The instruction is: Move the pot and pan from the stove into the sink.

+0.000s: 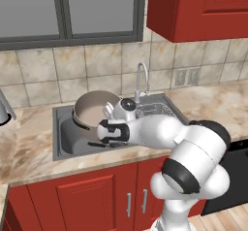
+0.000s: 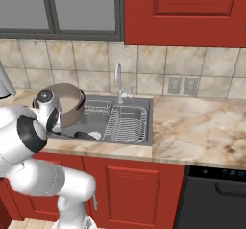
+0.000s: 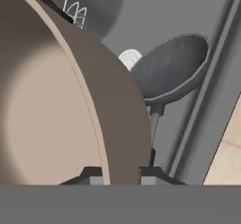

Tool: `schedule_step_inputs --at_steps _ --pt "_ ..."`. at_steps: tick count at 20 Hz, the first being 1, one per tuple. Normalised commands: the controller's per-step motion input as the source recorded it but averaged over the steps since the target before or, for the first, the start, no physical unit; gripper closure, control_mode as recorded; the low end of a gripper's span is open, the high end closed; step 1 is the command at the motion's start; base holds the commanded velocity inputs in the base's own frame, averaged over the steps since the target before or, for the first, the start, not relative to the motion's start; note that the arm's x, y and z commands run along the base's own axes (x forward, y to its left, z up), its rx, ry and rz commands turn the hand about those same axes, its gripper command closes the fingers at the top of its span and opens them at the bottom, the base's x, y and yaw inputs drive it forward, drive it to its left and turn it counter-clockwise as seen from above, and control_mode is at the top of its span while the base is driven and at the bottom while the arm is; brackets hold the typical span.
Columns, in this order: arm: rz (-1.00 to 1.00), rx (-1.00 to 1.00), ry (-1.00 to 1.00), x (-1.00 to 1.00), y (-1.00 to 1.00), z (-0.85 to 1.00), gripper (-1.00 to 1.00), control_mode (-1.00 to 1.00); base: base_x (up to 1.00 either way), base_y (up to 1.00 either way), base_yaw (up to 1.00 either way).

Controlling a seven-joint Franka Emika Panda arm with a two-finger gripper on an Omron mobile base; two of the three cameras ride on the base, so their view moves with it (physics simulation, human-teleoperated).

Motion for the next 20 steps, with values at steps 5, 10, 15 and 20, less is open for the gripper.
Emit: schedule_step_inputs --at_steps 5,10,15,20 --pt "0.0 0.0 0.0 0.13 0.03 -0.07 1.0 -1.0 0.0 0.0 0.0" --pt "0.0 0.0 0.01 0.03 0.0 -0.06 1.0 -1.0 0.0 0.0 0.0" --pt "0.0 0.0 0.04 0.16 0.0 -0.23 1.0 -1.0 0.0 0.0 0.0" --pt "-0.02 0.0 0.04 0.32 0.04 -0.26 1.0 -1.0 0.0 0.0 0.0"
